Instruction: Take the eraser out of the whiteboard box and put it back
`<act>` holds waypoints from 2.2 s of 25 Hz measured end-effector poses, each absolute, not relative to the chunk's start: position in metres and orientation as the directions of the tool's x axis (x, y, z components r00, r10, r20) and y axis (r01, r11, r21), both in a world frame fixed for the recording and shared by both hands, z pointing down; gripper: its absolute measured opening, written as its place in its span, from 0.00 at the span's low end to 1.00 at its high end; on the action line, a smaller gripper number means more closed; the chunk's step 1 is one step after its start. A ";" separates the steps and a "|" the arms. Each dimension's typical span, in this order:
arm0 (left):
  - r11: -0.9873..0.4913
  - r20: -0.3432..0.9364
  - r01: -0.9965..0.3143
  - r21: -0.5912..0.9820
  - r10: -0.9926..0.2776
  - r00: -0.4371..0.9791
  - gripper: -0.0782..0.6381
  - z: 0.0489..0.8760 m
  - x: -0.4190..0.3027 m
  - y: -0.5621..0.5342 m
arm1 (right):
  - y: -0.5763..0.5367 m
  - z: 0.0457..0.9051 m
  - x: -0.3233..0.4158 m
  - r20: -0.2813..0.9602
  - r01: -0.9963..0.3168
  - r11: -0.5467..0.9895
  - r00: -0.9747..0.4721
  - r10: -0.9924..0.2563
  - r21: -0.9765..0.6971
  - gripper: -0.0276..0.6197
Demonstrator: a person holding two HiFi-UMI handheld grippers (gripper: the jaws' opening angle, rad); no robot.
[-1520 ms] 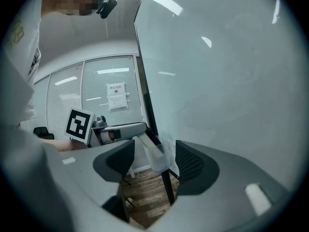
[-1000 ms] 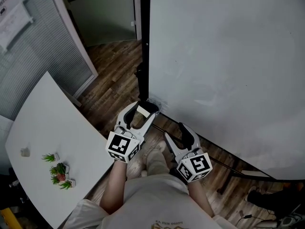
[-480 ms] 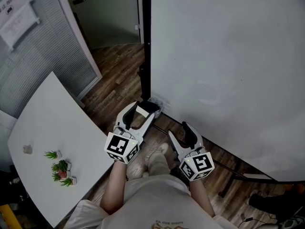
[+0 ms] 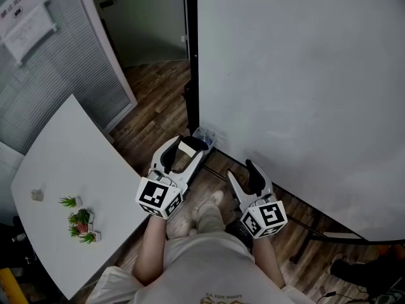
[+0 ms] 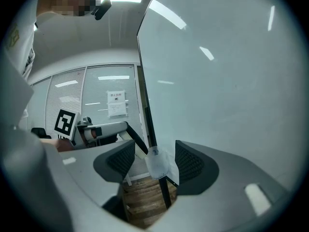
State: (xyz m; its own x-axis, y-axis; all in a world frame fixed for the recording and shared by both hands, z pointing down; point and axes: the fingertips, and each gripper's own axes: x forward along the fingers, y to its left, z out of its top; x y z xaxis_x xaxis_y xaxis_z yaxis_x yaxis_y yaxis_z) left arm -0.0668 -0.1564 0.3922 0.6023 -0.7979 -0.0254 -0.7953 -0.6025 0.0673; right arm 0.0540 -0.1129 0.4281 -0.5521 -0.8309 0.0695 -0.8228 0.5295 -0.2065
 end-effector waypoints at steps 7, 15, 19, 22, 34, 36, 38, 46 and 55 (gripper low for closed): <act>-0.589 -0.037 -0.806 0.061 -0.808 0.588 0.47 0.386 -0.080 -0.145 | -0.107 0.426 0.047 0.062 -0.818 0.540 -0.561 -0.826 -0.199 0.44; -0.582 -0.056 -0.811 0.056 -0.813 0.580 0.47 0.375 -0.092 -0.136 | -0.101 0.420 0.034 0.054 -0.811 0.552 -0.571 -0.819 -0.192 0.44; -0.580 -0.056 -0.813 0.056 -0.814 0.578 0.47 0.374 -0.097 -0.133 | -0.100 0.419 0.029 0.051 -0.807 0.558 -0.576 -0.816 -0.192 0.44; -0.579 -0.060 -0.814 0.055 -0.815 0.576 0.47 0.373 -0.100 -0.131 | -0.098 0.418 0.025 0.048 -0.805 0.563 -0.580 -0.813 -0.189 0.44; -0.584 -0.063 -0.810 0.042 -0.811 0.582 0.47 0.371 -0.095 -0.135 | -0.100 0.420 0.030 0.052 -0.811 0.554 -0.571 -0.819 -0.187 0.44; -0.588 -0.060 -0.808 0.033 -0.809 0.585 0.47 0.371 -0.092 -0.136 | -0.101 0.421 0.032 0.055 -0.813 0.551 -0.569 -0.821 -0.187 0.44; -0.592 -0.058 -0.805 0.035 -0.806 0.590 0.47 0.372 -0.089 -0.138 | -0.102 0.422 0.034 0.060 -0.815 0.549 -0.567 -0.821 -0.188 0.44; -0.594 -0.048 -0.803 0.043 -0.804 0.592 0.47 0.377 -0.083 -0.149 | -0.111 0.423 0.035 0.057 -0.806 0.557 -0.577 -0.815 -0.199 0.43; -0.607 -0.041 -0.794 0.041 -0.795 0.606 0.47 0.378 -0.071 -0.162 | -0.114 0.428 0.027 0.062 -0.772 0.603 -0.624 -0.779 -0.203 0.43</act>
